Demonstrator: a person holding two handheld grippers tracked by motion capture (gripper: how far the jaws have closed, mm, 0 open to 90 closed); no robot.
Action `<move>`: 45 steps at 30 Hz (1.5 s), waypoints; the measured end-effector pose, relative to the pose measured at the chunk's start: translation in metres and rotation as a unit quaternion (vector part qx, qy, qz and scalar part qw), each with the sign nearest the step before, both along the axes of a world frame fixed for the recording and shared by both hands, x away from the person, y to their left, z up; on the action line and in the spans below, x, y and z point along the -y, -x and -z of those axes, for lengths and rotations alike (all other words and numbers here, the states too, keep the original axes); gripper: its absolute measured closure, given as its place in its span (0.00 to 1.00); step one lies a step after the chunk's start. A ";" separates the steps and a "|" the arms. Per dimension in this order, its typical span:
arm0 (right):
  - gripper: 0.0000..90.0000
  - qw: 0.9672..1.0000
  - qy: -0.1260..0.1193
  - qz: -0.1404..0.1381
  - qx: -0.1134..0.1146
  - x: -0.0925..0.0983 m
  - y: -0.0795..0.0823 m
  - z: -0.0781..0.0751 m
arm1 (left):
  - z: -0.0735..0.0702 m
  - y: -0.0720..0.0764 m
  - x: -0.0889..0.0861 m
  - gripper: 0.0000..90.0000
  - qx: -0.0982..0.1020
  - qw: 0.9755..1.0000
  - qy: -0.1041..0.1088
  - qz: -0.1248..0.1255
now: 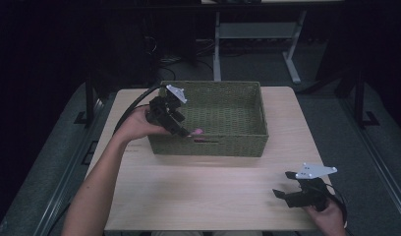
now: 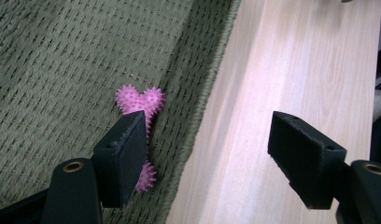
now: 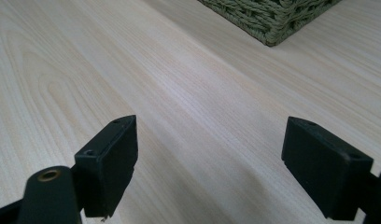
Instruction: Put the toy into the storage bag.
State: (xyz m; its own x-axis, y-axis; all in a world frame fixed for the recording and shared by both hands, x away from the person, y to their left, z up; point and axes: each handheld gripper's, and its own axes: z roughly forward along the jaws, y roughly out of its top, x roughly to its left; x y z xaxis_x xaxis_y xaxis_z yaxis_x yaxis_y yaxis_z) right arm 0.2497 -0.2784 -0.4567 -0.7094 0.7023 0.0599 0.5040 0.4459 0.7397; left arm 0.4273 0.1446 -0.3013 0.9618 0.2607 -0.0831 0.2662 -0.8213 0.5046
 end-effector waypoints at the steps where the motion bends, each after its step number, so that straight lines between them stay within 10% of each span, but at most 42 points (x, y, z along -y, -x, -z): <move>1: 0.20 1.000 0.000 0.001 0.000 0.000 0.000 0.000 | -0.001 0.003 0.001 0.31 0.002 1.000 0.000 0.002; 45: 0.20 1.000 -0.008 0.021 0.002 0.004 0.001 -0.001 | 0.016 0.052 -0.022 0.26 0.014 1.000 0.000 -0.003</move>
